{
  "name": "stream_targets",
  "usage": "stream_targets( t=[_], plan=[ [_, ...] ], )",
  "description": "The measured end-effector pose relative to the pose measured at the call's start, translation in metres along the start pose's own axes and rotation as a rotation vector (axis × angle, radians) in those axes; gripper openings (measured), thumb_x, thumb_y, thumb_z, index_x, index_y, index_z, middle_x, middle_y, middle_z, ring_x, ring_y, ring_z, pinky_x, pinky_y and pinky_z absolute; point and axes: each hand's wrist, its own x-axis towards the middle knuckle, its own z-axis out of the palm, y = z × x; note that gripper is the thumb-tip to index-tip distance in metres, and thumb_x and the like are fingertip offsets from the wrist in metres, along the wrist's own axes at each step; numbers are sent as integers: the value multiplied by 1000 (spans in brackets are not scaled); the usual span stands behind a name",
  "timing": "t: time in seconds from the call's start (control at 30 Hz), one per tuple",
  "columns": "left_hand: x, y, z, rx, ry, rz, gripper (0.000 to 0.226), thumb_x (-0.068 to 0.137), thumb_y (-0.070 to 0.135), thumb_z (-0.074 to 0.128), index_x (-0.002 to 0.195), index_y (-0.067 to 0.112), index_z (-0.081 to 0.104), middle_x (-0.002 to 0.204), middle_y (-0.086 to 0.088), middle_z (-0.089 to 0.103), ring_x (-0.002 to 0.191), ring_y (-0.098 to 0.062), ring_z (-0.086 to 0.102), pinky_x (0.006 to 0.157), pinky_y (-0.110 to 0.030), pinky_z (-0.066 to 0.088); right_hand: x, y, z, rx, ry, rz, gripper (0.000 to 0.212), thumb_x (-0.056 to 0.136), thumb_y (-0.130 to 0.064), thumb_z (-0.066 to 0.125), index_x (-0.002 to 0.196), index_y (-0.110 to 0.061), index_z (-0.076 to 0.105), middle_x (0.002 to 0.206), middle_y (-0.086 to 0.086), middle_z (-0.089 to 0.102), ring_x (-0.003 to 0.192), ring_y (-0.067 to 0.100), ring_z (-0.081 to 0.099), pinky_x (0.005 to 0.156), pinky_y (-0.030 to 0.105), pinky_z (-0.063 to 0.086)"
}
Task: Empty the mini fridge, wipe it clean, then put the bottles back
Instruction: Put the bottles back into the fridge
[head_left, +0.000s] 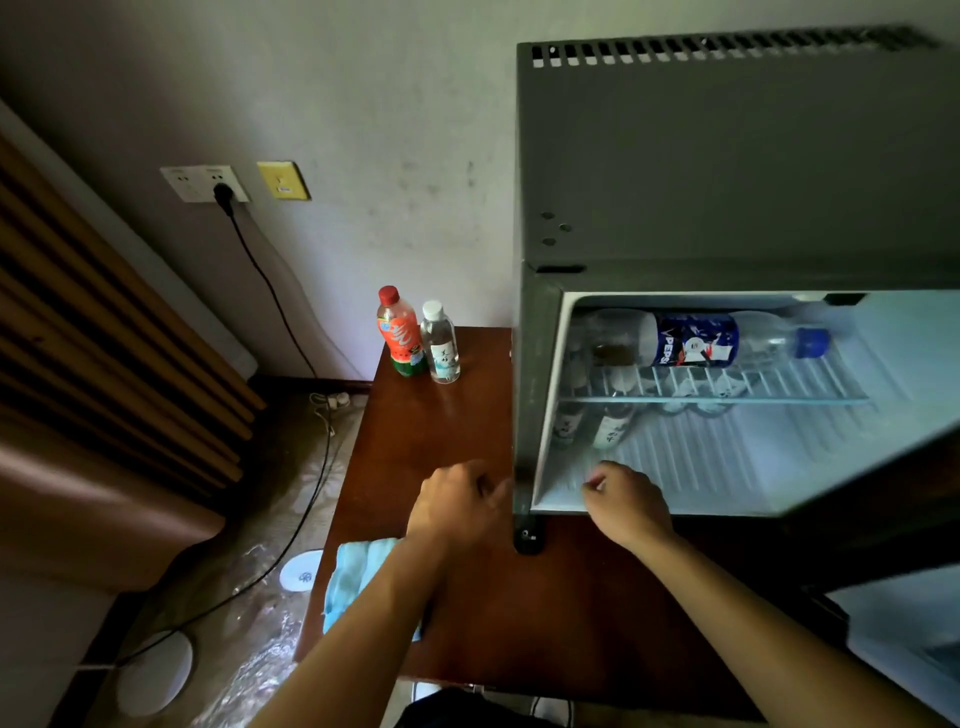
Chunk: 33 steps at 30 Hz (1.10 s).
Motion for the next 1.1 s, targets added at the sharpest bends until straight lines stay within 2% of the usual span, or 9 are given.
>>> stream_targets(
  t=[0.17,0.3,0.57,0.63,0.73,0.8,0.9,1.03,1.1],
  plan=[
    [-3,-30,-13,-11,-48,5,32,90,44,61,68,23,51,70,8,58,81,-25,62,66,-29,36,-30,-43,23,1,-115,-90,17,93,-33,48,89,-28,64,83,-9,64,70,10,58,52,23,36],
    [-5,-62,-28,-41,-46,-23,32,91,43,60,72,18,54,69,7,57,80,-27,61,65,-29,34,-41,-82,38,101,-208,-127,21,94,-34,47,94,-30,68,86,-13,68,79,8,63,68,27,51],
    [10,-121,-60,-80,-49,-71,37,90,40,61,58,29,45,58,12,50,69,-21,53,61,-29,31,-28,-147,56,383,-134,-23,11,94,-27,54,95,-29,65,88,-7,68,83,16,66,80,38,56],
    [16,-129,-69,-94,-40,-61,37,91,38,62,59,29,45,59,12,49,67,-19,52,59,-29,31,-24,-159,61,426,-119,4,13,94,-26,53,97,-26,66,87,-4,68,79,16,66,74,36,57],
    [25,-139,-80,-128,-21,-54,39,92,37,62,60,26,43,58,11,49,64,-17,49,59,-27,32,-17,-178,68,503,-109,14,15,96,-23,52,101,-22,66,85,-4,67,70,9,64,50,15,46],
    [33,-144,-87,-158,-7,-63,39,93,37,62,61,24,44,58,10,49,61,-13,49,56,-26,32,-11,-190,71,531,-93,0,14,97,-22,52,101,-23,66,85,-4,67,69,6,63,45,9,41],
    [45,-149,-98,-191,31,-62,38,93,38,62,61,25,45,58,11,51,56,-2,48,47,-15,28,2,-207,69,538,-77,-16,13,97,-20,53,96,-26,65,83,-5,67,68,6,63,44,9,41],
    [63,-153,-110,-187,67,-55,33,93,40,61,67,22,51,66,6,58,63,-13,51,54,-24,28,31,-223,62,532,-31,-25,13,94,-17,55,94,-21,67,79,2,68,60,10,61,46,17,43],
    [71,-156,-112,-206,68,-60,31,93,40,60,70,21,53,67,6,59,65,-14,53,55,-24,28,48,-231,57,490,-14,-29,13,94,-18,56,101,-22,66,83,-1,67,69,12,64,57,23,51]
  ],
)
